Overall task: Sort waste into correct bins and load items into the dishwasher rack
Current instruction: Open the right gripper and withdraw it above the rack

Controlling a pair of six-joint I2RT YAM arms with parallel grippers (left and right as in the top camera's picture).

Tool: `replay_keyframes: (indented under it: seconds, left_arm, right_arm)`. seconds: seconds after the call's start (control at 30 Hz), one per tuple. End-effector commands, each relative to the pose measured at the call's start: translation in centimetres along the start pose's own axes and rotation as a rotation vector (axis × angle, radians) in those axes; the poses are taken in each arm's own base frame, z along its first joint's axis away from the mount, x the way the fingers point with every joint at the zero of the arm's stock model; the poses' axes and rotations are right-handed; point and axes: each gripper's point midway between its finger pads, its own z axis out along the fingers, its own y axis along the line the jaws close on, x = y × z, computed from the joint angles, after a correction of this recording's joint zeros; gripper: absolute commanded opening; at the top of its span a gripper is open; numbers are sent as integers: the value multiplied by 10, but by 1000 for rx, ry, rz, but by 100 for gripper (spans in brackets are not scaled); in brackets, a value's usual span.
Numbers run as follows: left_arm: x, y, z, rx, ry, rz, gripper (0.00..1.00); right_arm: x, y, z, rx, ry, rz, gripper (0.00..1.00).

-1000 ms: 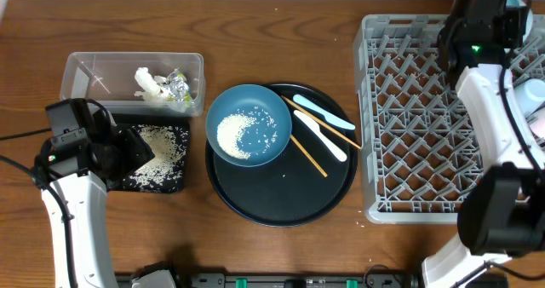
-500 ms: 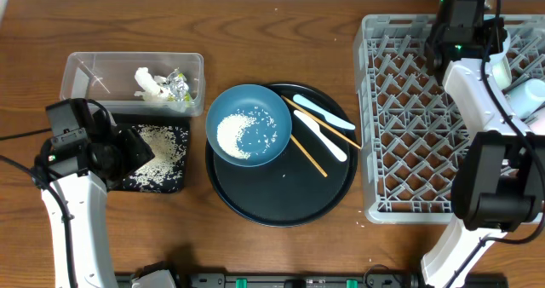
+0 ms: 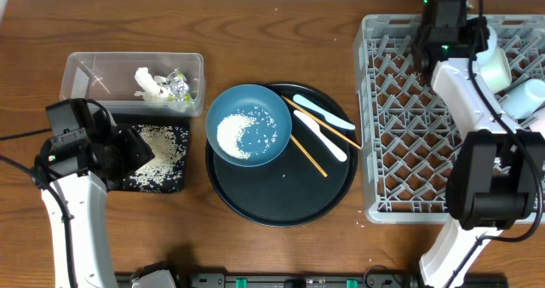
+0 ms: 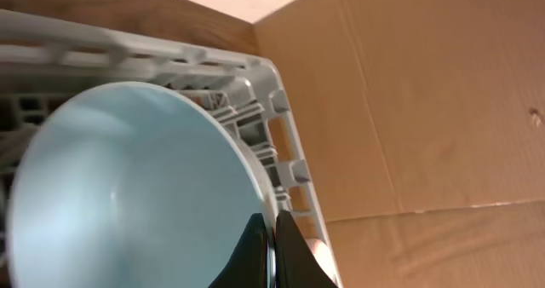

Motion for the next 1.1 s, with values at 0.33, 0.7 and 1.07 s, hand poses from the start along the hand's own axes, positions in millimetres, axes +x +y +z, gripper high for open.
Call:
replay_keyframes:
  seconds: [0.33,0.7,1.07]
  left_arm:
    - [0,3,0,-11,0,0,61]
    - [0,3,0,-11,0,0,61]
    - [0,3,0,-11,-1,0,61]
  right_arm:
    - [-2,66,-28,-232,-45,-96,1]
    - [8,110,-59,-428,-36,-115,16]
    - [5,122,-97,-511,-28,-12,73]
